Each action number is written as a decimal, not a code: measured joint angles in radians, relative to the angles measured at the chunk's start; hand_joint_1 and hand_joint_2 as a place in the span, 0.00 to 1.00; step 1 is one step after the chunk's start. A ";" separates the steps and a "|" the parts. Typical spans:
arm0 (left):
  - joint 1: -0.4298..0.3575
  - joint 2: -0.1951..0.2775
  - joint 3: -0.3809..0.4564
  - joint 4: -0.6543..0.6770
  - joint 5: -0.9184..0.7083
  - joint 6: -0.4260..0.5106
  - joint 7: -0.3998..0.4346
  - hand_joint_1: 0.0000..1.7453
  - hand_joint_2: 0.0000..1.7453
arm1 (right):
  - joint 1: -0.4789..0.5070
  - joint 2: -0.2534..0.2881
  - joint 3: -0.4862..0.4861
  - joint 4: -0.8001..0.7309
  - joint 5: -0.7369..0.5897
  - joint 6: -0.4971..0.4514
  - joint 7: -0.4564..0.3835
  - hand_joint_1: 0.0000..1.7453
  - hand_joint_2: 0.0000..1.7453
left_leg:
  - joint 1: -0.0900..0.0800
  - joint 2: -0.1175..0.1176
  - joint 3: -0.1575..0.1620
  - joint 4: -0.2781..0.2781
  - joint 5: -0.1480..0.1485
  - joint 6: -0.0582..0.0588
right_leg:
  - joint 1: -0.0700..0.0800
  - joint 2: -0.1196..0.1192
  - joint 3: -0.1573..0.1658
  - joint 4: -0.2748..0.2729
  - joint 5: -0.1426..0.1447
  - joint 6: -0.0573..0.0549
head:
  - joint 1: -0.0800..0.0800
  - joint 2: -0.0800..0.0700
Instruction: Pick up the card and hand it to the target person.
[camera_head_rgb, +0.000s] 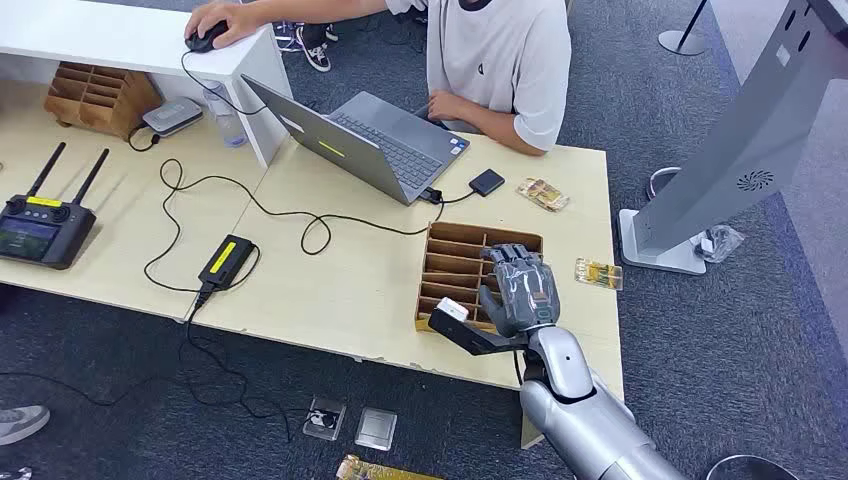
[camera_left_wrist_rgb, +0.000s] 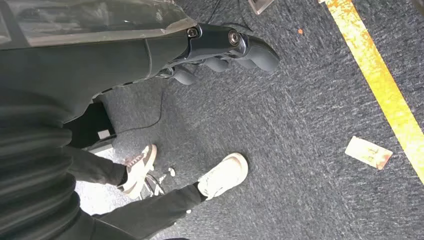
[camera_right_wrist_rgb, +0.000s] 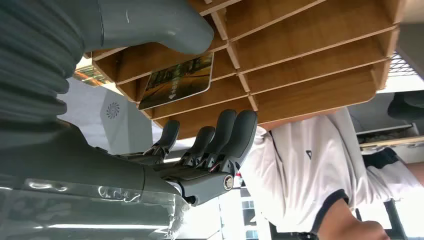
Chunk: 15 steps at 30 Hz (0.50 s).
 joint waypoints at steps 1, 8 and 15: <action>0.000 0.000 0.000 0.000 0.000 0.000 0.000 0.00 1.00 | 0.000 -0.001 -0.001 0.001 0.000 0.000 0.000 0.42 1.00 | 0.000 0.000 0.000 0.000 0.000 0.000 | 0.000 0.000 0.000 0.000 0.000 0.000 | 0.000 0.000; 0.000 0.000 0.000 0.000 0.002 0.000 0.002 0.00 1.00 | -0.001 -0.009 -0.005 0.007 0.007 0.000 0.015 0.43 1.00 | 0.000 0.000 0.000 0.000 0.000 0.000 | 0.000 0.000 0.000 0.000 0.000 0.000 | 0.000 0.000; 0.000 0.000 0.000 0.000 -0.001 0.002 0.002 0.00 1.00 | -0.001 -0.018 -0.008 0.007 0.015 0.001 0.027 0.43 1.00 | 0.000 0.000 0.000 0.000 0.000 0.000 | 0.000 0.000 0.000 0.000 0.000 0.000 | 0.000 0.000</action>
